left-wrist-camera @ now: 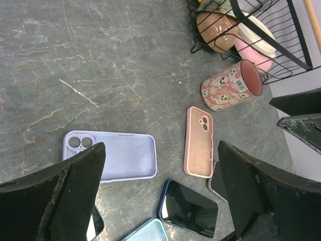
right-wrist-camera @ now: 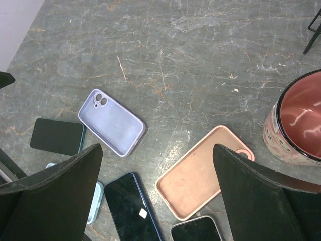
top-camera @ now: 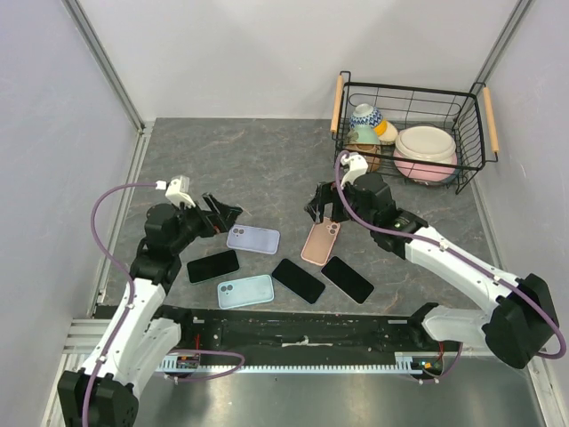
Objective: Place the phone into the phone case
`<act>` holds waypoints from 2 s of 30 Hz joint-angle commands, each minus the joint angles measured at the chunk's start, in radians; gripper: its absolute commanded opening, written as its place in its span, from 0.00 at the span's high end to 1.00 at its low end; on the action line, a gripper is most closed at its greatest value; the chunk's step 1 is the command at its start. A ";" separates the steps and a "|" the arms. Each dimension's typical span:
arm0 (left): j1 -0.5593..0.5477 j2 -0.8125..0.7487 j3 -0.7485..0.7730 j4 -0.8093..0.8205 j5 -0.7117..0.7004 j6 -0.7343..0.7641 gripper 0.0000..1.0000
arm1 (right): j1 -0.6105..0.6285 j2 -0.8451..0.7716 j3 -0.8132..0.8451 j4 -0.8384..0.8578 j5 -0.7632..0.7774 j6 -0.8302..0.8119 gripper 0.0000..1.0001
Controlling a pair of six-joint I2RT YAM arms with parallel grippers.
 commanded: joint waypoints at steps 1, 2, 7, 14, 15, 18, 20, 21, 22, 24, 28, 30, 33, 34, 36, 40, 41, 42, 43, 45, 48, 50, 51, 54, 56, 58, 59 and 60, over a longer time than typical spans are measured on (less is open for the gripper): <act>-0.001 0.060 0.011 0.053 -0.004 -0.019 0.00 | 0.029 -0.003 0.066 -0.050 0.071 -0.030 0.02; -0.001 0.080 0.014 0.053 -0.004 -0.019 0.00 | 0.030 -0.005 0.062 -0.056 0.081 -0.032 0.02; -0.003 0.209 0.035 0.063 0.068 0.012 0.00 | 0.061 0.036 0.048 -0.070 0.066 -0.026 0.02; -0.005 0.313 0.101 -0.047 0.011 0.068 0.07 | 0.152 0.208 0.097 -0.069 0.081 0.003 0.02; -0.005 0.326 0.109 -0.088 -0.036 0.076 0.08 | 0.158 0.248 0.103 -0.072 0.088 0.016 0.02; -0.012 0.370 0.137 -0.154 -0.118 0.093 0.14 | 0.165 0.297 0.116 -0.072 0.106 0.066 0.02; -0.023 0.407 0.140 -0.174 -0.147 0.102 0.16 | 0.165 0.317 0.119 -0.070 0.104 0.077 0.02; -0.027 0.424 0.144 -0.182 -0.153 0.114 0.17 | 0.165 0.341 0.122 -0.070 0.098 0.083 0.02; -0.034 0.441 0.147 -0.190 -0.162 0.118 0.18 | 0.165 0.352 0.126 -0.067 0.092 0.088 0.02; -0.044 0.496 0.160 -0.205 -0.196 0.121 0.19 | 0.167 0.392 0.129 -0.049 0.059 0.097 0.06; -0.047 0.583 0.170 -0.217 -0.233 0.118 0.25 | 0.172 0.449 0.136 -0.009 0.015 0.128 0.11; -0.046 0.611 0.172 -0.207 -0.234 0.124 0.36 | 0.175 0.469 0.131 0.011 -0.020 0.134 0.12; -0.052 0.654 0.178 -0.188 -0.230 0.131 0.42 | 0.173 0.478 0.131 0.026 -0.049 0.146 0.12; -0.054 0.671 0.181 -0.184 -0.231 0.131 0.44 | 0.173 0.477 0.129 0.034 -0.055 0.151 0.12; -0.055 0.692 0.190 -0.176 -0.211 0.134 0.55 | 0.175 0.474 0.129 0.049 -0.067 0.157 0.12; -0.061 0.747 0.204 -0.165 -0.196 0.131 0.68 | 0.173 0.469 0.134 0.051 -0.070 0.146 0.12; -0.063 0.769 0.207 -0.156 -0.190 0.128 0.73 | 0.173 0.468 0.134 0.048 -0.069 0.143 0.12; -0.064 0.783 0.213 -0.150 -0.181 0.130 0.84 | 0.173 0.460 0.132 0.046 -0.067 0.135 0.12; -0.072 0.793 0.216 -0.142 -0.170 0.130 0.88 | 0.173 0.457 0.131 0.043 -0.064 0.134 0.11; -0.084 0.824 0.236 -0.134 -0.144 0.131 0.96 | 0.172 0.440 0.135 0.032 -0.072 0.132 0.11; -0.104 0.844 0.273 -0.136 -0.126 0.122 0.98 | 0.172 0.414 0.140 0.026 -0.083 0.131 0.09; -0.107 0.850 0.293 -0.134 -0.115 0.112 0.98 | 0.173 0.389 0.142 0.025 -0.077 0.128 0.09; -0.109 0.858 0.314 -0.134 -0.115 0.108 0.98 | 0.170 0.380 0.143 0.020 -0.074 0.126 0.08; -0.107 0.870 0.368 -0.133 -0.098 0.102 0.98 | 0.172 0.333 0.137 0.000 -0.058 0.120 0.06; -0.109 0.886 0.422 -0.154 -0.113 0.111 0.98 | 0.172 0.291 0.129 -0.018 -0.049 0.114 0.04; -0.109 0.908 0.465 -0.183 -0.128 0.127 0.98 | 0.172 0.267 0.117 -0.032 -0.037 0.112 0.02; -0.109 0.919 0.511 -0.220 -0.135 0.140 0.98 | 0.172 0.248 0.114 -0.041 -0.034 0.108 0.02; -0.109 0.928 0.532 -0.237 -0.144 0.147 0.98 | 0.170 0.241 0.116 -0.049 -0.034 0.105 0.02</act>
